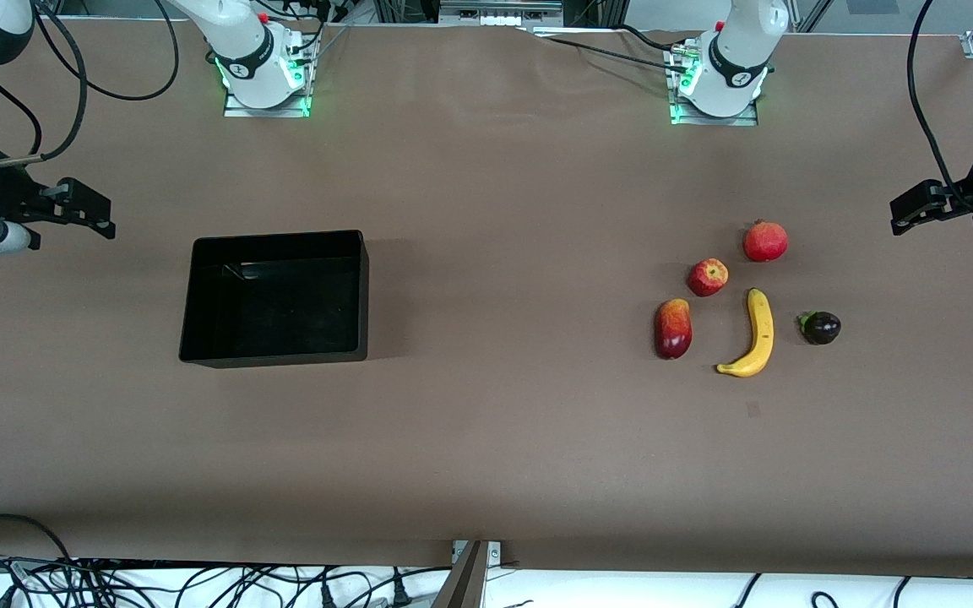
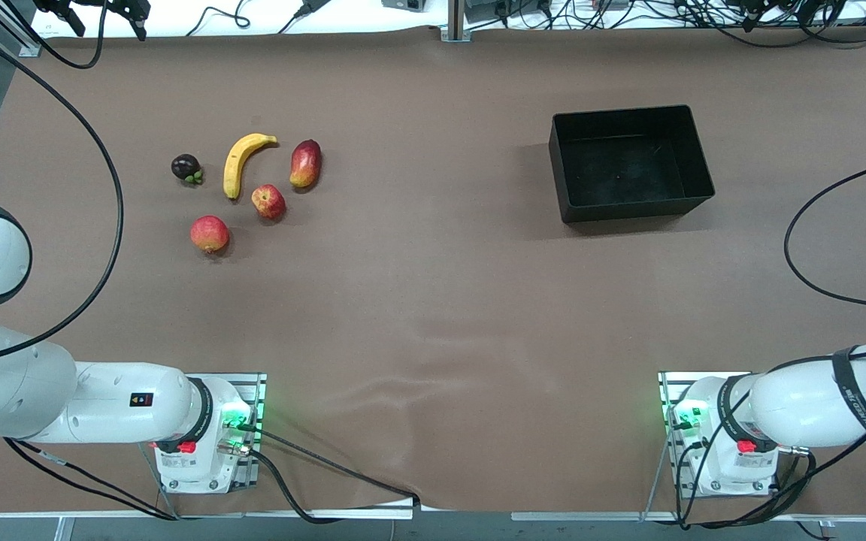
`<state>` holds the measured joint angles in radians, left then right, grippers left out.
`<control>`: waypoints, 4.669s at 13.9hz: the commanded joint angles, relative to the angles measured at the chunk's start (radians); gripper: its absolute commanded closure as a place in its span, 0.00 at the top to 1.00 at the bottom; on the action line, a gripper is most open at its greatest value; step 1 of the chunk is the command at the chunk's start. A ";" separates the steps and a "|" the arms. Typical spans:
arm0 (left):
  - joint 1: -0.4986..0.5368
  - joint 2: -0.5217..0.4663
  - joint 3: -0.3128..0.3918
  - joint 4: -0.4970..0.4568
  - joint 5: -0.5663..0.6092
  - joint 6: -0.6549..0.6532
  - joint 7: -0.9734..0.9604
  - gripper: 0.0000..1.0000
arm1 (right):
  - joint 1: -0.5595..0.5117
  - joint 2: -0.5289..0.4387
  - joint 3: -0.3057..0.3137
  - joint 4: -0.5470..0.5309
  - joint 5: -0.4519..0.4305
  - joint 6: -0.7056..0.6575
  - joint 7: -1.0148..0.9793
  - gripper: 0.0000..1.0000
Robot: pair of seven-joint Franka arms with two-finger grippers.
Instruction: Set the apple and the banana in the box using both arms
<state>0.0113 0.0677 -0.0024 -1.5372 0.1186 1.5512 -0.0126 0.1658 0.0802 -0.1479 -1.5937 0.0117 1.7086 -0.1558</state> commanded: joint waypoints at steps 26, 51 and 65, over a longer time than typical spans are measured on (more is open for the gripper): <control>-0.013 -0.002 -0.004 0.031 0.013 -0.028 0.016 1.00 | -0.014 0.372 -0.005 -0.311 0.022 0.459 0.012 0.30; -0.014 0.006 -0.005 0.032 0.000 -0.079 0.049 1.00 | 0.554 0.714 0.108 0.339 0.155 0.362 0.616 0.00; -0.034 0.126 -0.114 -0.459 -0.025 0.470 0.036 1.00 | 0.604 0.796 0.108 0.394 0.163 0.474 0.702 1.00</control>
<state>-0.0248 0.2095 -0.1164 -1.8765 0.1008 1.8924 0.0219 0.7615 0.8778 -0.0316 -1.2292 0.1558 2.1959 0.5418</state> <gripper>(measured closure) 0.000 0.700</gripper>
